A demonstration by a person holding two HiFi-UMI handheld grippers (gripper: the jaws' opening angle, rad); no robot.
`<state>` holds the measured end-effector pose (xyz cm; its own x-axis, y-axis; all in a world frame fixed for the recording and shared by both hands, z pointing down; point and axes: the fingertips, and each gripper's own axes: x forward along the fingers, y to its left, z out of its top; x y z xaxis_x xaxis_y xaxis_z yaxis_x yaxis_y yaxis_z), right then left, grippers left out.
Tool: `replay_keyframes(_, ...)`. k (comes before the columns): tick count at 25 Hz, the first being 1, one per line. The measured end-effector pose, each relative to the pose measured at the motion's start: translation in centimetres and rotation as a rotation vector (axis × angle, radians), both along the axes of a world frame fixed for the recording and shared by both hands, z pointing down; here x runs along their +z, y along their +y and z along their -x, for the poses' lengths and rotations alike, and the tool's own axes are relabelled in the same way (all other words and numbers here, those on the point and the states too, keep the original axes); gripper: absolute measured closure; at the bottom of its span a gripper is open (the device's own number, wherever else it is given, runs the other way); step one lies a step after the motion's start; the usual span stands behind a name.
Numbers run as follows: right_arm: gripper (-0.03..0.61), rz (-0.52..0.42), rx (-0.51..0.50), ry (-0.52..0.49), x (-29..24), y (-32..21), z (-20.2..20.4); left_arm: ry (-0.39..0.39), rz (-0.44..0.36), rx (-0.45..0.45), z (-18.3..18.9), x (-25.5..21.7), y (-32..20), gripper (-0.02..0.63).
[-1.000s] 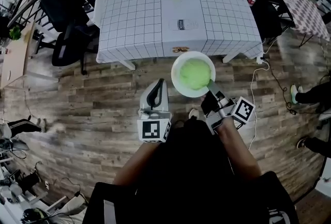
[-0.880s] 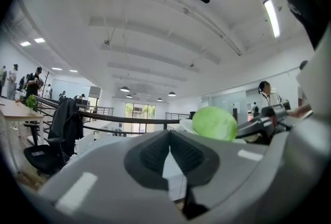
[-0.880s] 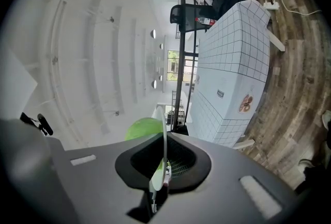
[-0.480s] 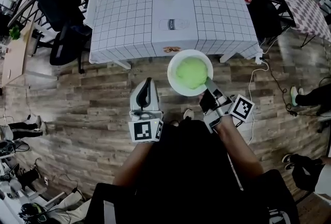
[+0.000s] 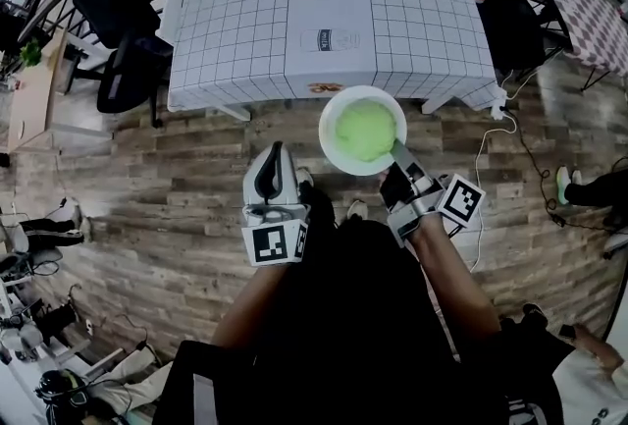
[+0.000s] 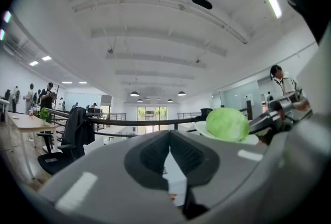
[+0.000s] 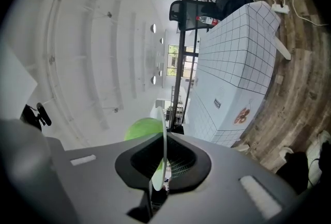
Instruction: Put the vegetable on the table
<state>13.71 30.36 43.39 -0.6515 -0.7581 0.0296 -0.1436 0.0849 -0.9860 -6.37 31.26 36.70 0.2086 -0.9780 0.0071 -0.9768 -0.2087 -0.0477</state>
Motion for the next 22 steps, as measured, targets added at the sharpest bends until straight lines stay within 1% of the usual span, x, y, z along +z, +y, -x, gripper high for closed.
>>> replay_keyframes(4, 0.574, 0.005, 0.013, -0.005, 1.0, -2.7, -1.0, 0.002, 0.01, 0.011, -0.7, 1.2, -3.2, 0.606)
replay_keyframes(10, 0.574, 0.023, 0.048, 0.002, 1.4, -5.9, -1.0, 0.012, -0.003, 0.06, -1.3, 1.5, -7.7, 0.606)
replay_keyframes(16, 0.573, 0.019, 0.062, 0.008, 0.8, -11.1, 0.8, 0.019, -0.033, 0.099, -0.3, 0.2, -13.5, 0.606)
replay_keyframes(19, 0.572, 0.024, 0.062, 0.001, 1.6, -14.1, 1.8, 0.057, -0.03, 0.11, 0.0, -0.3, -16.8, 0.606)
replay_keyframes(22, 0.572, 0.003, 0.063, 0.001, 2.5, -15.4, 2.5, 0.078, -0.082, 0.116, -0.2, -0.7, -18.1, 0.606)
